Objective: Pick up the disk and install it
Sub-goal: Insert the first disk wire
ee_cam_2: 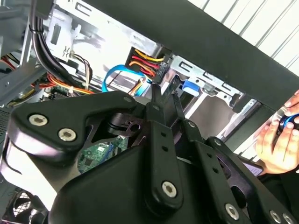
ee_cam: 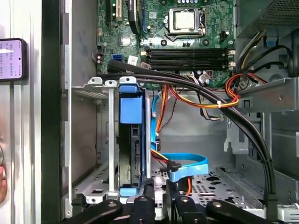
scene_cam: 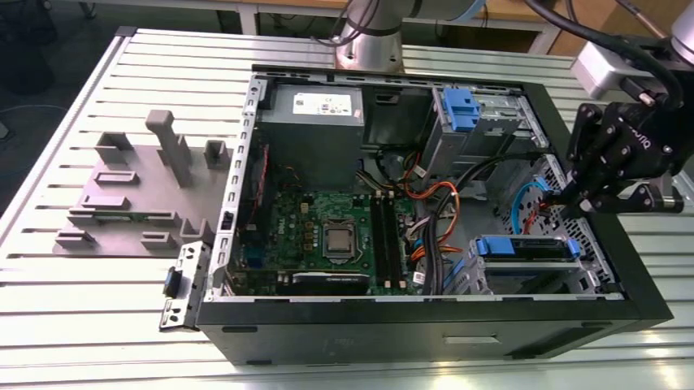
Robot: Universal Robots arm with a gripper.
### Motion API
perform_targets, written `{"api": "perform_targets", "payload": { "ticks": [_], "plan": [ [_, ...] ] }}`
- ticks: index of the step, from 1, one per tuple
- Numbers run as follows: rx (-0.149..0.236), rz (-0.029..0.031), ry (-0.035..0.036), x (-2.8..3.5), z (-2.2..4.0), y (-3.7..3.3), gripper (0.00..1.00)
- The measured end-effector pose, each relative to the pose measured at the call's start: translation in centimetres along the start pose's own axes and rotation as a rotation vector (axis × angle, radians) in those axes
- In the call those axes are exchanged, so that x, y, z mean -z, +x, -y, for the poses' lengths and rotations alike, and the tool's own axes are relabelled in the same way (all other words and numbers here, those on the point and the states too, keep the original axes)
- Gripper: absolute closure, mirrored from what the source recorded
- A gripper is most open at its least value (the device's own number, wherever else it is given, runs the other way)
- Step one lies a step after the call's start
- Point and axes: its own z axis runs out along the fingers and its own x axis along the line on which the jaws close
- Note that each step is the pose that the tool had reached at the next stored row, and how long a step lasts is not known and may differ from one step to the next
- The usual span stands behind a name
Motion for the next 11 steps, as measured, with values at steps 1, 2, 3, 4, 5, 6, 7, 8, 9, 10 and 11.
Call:
{"api": "perform_targets", "payload": {
  "ticks": [1, 2, 3, 4, 5, 6, 7, 8, 9, 10, 11],
  "plan": [
    [0.0, -0.0002, -0.0014, 0.02, 0.04, -0.04, 0.75],
    [0.0, -0.0002, -0.0022, 0.05, 0.05, -0.08, 0.75],
    [0.0, -0.0004, -0.0026, 0.13, 0.04, -0.09, 0.75],
    [0.0, -0.0002, -0.0028, 0.2, 0.04, -0.11, 0.75],
    [0.0, -0.0002, -0.0031, 0.27, 0.04, -0.13, 0.75],
    [0.0, -0.0001, -0.0033, 0.3, 0.04, -0.16, 0.75],
    [0.0, 0.0001, -0.0036, 0.3, 0.07, -0.21, 0.75],
    [0.0, -0.0001, -0.0043, 0.31, 0.15, -0.28, 0.75],
    [0.0, -0.0002, -0.0054, 0.31, 0.24, -0.34, 0.75],
    [0.0, -0.0004, -0.0065, 0.32, 0.35, -0.38, 0.75],
    [0.001, -0.0004, -0.0084, 0.33, 0.48, -0.43, 0.75]
  ]
}}
